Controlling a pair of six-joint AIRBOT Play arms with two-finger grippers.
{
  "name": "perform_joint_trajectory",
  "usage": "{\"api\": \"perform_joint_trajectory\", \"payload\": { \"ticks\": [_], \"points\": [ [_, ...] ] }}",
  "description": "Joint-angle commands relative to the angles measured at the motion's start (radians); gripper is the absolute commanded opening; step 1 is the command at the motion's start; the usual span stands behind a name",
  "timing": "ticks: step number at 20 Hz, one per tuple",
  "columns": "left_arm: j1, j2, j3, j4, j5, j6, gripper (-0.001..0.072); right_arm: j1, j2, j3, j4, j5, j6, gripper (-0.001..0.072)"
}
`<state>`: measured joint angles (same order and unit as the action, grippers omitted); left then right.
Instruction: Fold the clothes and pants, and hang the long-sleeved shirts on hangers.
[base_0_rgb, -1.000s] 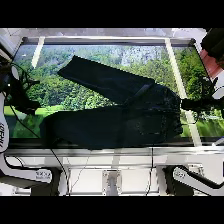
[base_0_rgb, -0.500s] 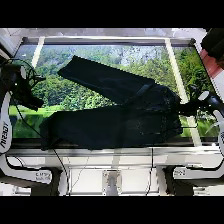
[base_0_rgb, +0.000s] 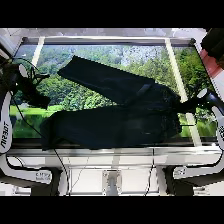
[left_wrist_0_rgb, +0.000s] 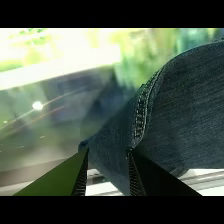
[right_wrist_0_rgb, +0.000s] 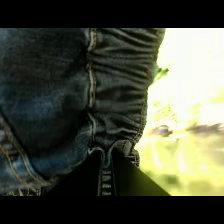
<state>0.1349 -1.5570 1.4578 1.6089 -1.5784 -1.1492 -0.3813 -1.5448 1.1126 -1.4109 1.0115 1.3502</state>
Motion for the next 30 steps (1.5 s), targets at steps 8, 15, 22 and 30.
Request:
{"api": "perform_joint_trajectory", "payload": {
  "ticks": [8,15,22,30],
  "points": [
    [-0.075,0.002,0.001,-0.025,0.017,-0.026,0.0301,-0.287,0.032,0.089,-0.567,0.027,0.198,-0.0002],
    [-0.222,0.001,0.001,-0.025,0.256,0.010,0.0382,-0.620,0.113,0.130,-0.568,-0.003,0.144,0.0175],
    [-0.338,-0.121,0.095,-0.275,0.707,0.101,0.0376,-0.571,0.190,0.147,-0.127,-0.048,0.016,0.0260],
    [-0.218,-0.508,0.584,-0.469,0.630,-0.129,0.0420,-0.351,0.190,0.147,-0.036,-0.023,-0.029,0.0260]
  ]
}}
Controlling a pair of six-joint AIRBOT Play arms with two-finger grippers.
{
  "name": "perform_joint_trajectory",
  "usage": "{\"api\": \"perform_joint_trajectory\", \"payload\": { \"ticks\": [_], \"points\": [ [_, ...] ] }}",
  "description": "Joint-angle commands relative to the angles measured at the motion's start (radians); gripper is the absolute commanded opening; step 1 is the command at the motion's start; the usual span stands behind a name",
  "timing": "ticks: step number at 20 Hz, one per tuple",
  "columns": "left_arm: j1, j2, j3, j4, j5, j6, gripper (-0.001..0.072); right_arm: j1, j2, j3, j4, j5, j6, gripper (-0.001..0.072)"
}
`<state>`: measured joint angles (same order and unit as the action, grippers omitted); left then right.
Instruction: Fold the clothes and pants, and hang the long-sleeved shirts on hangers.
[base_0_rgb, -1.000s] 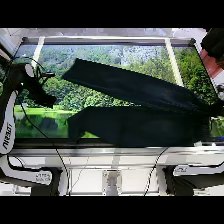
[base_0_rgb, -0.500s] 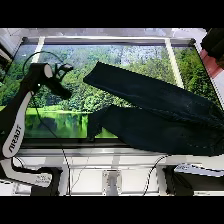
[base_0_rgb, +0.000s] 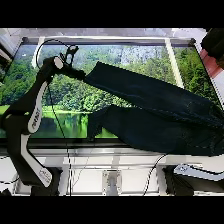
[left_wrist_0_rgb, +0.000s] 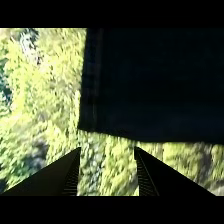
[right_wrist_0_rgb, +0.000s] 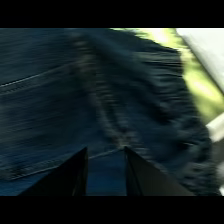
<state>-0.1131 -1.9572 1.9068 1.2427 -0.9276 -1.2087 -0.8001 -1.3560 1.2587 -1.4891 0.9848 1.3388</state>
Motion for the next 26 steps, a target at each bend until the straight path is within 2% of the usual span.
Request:
{"api": "perform_joint_trajectory", "payload": {
  "ticks": [1,9,12,14,16,17,18,19,21,22,24,26],
  "points": [
    [0.040,-0.135,0.156,-0.141,-0.031,-0.070,0.0420,0.089,0.002,0.001,0.042,0.005,-0.017,0.0260],
    [0.053,-0.216,0.156,-0.130,-0.019,-0.066,0.0420,0.163,0.002,0.001,0.055,0.023,-0.016,0.0260],
    [0.034,-0.232,0.156,-0.144,-0.008,-0.023,0.0407,0.165,0.002,0.001,0.056,0.038,-0.016,0.0260],
    [0.019,-0.239,0.156,-0.144,-0.008,-0.002,0.0333,0.165,0.002,0.001,0.056,0.045,-0.016,0.0260],
    [0.010,-0.241,0.156,-0.144,-0.008,-0.003,0.0306,0.165,0.002,0.001,0.057,0.053,-0.015,0.0260],
    [0.010,-0.238,0.156,-0.144,-0.013,-0.003,0.0145,0.165,0.002,0.001,0.057,0.058,-0.015,0.0260],
    [0.010,-0.232,0.156,-0.144,-0.025,-0.003,0.0013,0.165,0.002,0.001,0.057,0.065,-0.015,0.0260],
    [0.010,-0.222,0.156,-0.140,-0.044,-0.003,0.0010,0.165,0.002,0.001,0.057,0.071,-0.015,0.0260],
    [0.018,-0.180,0.156,-0.043,-0.125,-0.019,0.0008,0.165,0.002,0.001,0.057,0.082,-0.014,0.0260],
    [0.020,-0.148,0.156,0.069,-0.196,-0.060,0.0009,0.165,0.002,0.001,0.057,0.089,-0.014,0.0260],
    [0.032,-0.091,0.154,0.322,-0.386,-0.137,0.0008,0.165,0.002,0.001,0.059,0.106,-0.014,0.0260],
    [0.069,-0.030,0.136,0.423,-0.554,-0.143,0.0008,0.165,0.002,0.001,0.065,0.124,-0.014,0.0260]
  ]
}}
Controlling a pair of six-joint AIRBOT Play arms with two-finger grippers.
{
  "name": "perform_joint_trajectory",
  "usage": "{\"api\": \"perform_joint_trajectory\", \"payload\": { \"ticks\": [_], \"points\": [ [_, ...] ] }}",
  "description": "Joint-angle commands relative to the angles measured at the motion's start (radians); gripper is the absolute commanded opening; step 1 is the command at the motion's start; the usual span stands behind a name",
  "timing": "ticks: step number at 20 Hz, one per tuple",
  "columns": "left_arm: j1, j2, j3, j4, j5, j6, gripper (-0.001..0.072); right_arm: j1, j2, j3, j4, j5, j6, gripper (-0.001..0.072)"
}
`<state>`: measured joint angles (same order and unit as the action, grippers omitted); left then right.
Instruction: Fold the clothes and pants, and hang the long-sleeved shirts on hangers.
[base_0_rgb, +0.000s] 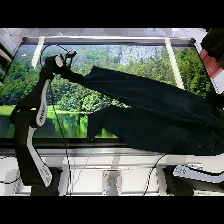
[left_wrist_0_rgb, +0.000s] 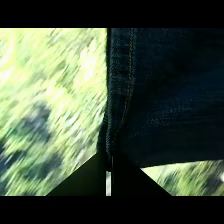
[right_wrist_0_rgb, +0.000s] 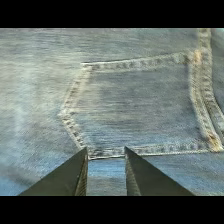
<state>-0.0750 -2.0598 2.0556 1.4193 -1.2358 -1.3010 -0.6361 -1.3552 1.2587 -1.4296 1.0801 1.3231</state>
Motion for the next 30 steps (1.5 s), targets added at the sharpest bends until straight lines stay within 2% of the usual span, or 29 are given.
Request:
{"api": "perform_joint_trajectory", "payload": {
  "ticks": [1,3,5,8,11,12,13,14,19,22,24,25,27,30],
  "points": [
    [0.055,0.109,-0.040,0.236,-0.296,-0.063,0.0008,0.001,0.001,0.001,0.005,0.038,0.002,0.0260],
    [0.094,0.191,-0.132,0.230,-0.354,-0.084,0.0008,0.001,0.001,0.001,0.005,0.059,0.001,0.0260],
    [0.119,0.286,-0.279,0.236,-0.345,-0.084,0.0008,0.001,0.001,0.001,0.005,0.079,-0.001,0.0260],
    [0.152,0.431,-0.546,0.294,-0.202,-0.130,0.0008,0.001,0.001,0.001,0.006,0.106,-0.002,0.0260],
    [0.183,0.558,-0.779,0.292,-0.049,-0.127,0.0021,0.001,0.001,0.001,0.040,0.113,-0.002,0.0260],
    [0.185,0.591,-0.825,0.291,-0.028,-0.097,0.0156,0.001,0.001,0.001,0.051,0.114,-0.002,0.0260],
    [0.185,0.620,-0.848,0.293,-0.020,-0.082,0.0353,0.001,0.001,0.001,0.066,0.117,-0.003,0.0260],
    [0.185,0.649,-0.850,0.286,-0.021,-0.074,0.0375,0.001,0.001,0.001,0.073,0.125,-0.010,0.0260],
    [0.161,0.921,-0.918,0.048,-0.020,0.086,0.0375,0.001,0.030,-0.024,0.105,0.154,-0.106,0.0260],
    [0.156,1.189,-1.110,-0.121,0.007,0.087,0.0375,0.001,0.147,-0.140,0.253,0.058,-0.167,0.0252],
    [0.125,1.364,-1.263,-0.123,0.005,0.086,0.0375,0.001,0.225,-0.229,0.271,-0.005,-0.166,0.0088],
    [0.096,1.440,-1.339,-0.123,-0.023,0.087,0.0376,0.001,0.259,-0.272,0.272,-0.028,-0.166,0.0068],
    [0.001,1.553,-1.464,-0.131,-0.092,0.083,0.0377,0.001,0.302,-0.328,0.283,-0.037,-0.166,0.0074],
    [-0.203,1.660,-1.577,-0.137,-0.090,-0.047,0.0377,0.001,0.323,-0.340,0.315,0.003,-0.166,0.0078]
  ]
}}
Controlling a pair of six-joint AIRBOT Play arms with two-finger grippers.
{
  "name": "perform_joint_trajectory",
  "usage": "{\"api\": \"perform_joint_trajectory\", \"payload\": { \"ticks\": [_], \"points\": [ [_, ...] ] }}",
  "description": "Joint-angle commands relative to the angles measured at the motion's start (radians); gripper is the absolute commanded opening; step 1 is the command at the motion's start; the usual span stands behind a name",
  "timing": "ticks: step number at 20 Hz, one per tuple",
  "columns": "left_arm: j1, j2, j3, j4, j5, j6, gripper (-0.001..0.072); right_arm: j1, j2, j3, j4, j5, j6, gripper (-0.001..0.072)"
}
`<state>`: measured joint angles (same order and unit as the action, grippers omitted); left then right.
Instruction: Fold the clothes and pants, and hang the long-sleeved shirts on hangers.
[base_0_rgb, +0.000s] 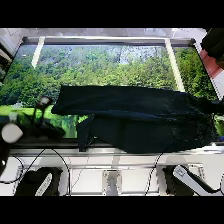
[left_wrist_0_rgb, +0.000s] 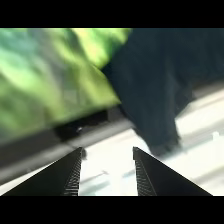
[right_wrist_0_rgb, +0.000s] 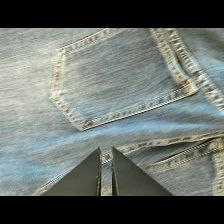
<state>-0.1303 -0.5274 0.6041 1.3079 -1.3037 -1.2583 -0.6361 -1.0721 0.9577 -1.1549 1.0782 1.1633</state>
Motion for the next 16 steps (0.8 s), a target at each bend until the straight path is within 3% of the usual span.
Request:
{"api": "perform_joint_trajectory", "payload": {
  "ticks": [1,3,4,7,10,16],
  "points": [
    [-0.217,0.138,-0.143,-0.027,-0.024,-0.144,0.0377,0.001,0.046,-0.039,0.048,0.022,-0.006,0.0130],
    [-0.378,0.135,-0.164,-0.022,-0.023,-0.220,0.0377,0.001,0.057,-0.039,0.057,0.058,-0.006,0.0368],
    [-0.463,0.119,-0.170,0.002,-0.014,-0.271,0.0377,0.001,0.062,-0.039,0.060,0.072,-0.005,0.0454],
    [-0.681,0.022,-0.171,0.138,0.076,-0.497,0.0421,0.001,0.066,-0.039,0.076,0.102,-0.002,0.0454],
    [-0.828,-0.149,-0.171,0.212,0.204,-0.633,0.0444,0.001,0.068,-0.039,0.087,0.119,-0.002,0.0454],
    [-0.874,-0.409,-0.167,0.426,0.307,-0.880,0.0444,0.001,0.068,-0.039,0.088,0.126,-0.002,0.0454]
  ]
}}
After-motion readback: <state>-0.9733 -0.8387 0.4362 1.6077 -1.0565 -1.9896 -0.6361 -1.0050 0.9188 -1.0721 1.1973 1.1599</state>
